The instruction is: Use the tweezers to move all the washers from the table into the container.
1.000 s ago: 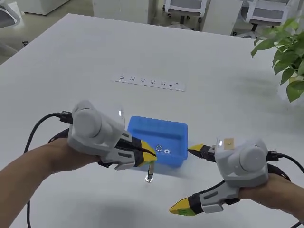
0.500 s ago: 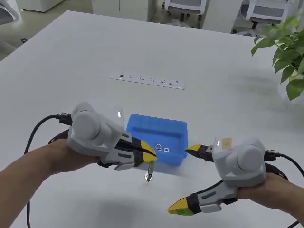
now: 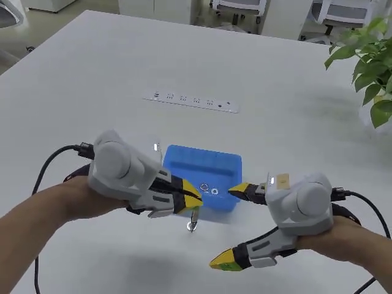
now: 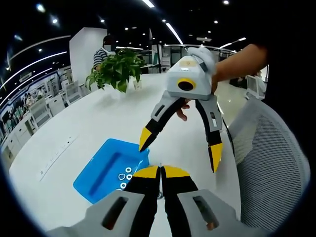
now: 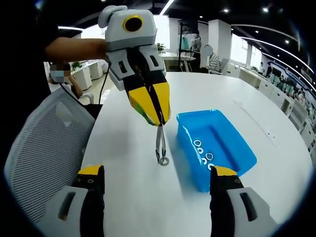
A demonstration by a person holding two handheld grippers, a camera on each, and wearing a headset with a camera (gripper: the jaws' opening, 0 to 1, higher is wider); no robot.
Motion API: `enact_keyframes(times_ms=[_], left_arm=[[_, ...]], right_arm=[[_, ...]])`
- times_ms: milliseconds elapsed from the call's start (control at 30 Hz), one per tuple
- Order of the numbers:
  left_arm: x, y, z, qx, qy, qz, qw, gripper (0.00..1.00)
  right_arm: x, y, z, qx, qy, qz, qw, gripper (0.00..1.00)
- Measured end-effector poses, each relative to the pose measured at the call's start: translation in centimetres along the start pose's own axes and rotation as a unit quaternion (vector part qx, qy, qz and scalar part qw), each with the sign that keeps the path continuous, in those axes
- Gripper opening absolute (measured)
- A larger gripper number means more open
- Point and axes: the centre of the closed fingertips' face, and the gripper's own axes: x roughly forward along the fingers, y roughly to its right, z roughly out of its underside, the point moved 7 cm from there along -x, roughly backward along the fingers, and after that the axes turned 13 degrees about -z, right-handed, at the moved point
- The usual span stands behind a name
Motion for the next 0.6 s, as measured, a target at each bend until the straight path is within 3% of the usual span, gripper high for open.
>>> enact_keyframes(times_ms=[167,300,433,600], left_arm=[[-0.1,-0.1,0.1,-0.005,0.000,0.000,1.0000,0.05],[-0.2,-0.1,0.1,-0.005,-0.001,0.001,1.0000,0.05],[-0.2,-0.1,0.1,-0.003,-0.002,0.003,1.0000,0.05],[-0.1,-0.1,0.1,-0.002,-0.003,0.005,1.0000,0.05]], right_arm=[[0.7,0.5,-0.5,-0.025,-0.008,-0.012,0.9996,0.82],[1.3,1.0,-1.1,-0.069,-0.025,-0.026,0.9970,0.63],[2.1,1.6,-1.5,-0.087,-0.038,-0.037,0.9948,0.44],[3.0,2.1,-1.8,-0.109,-0.058,-0.051,0.9911,0.29]])
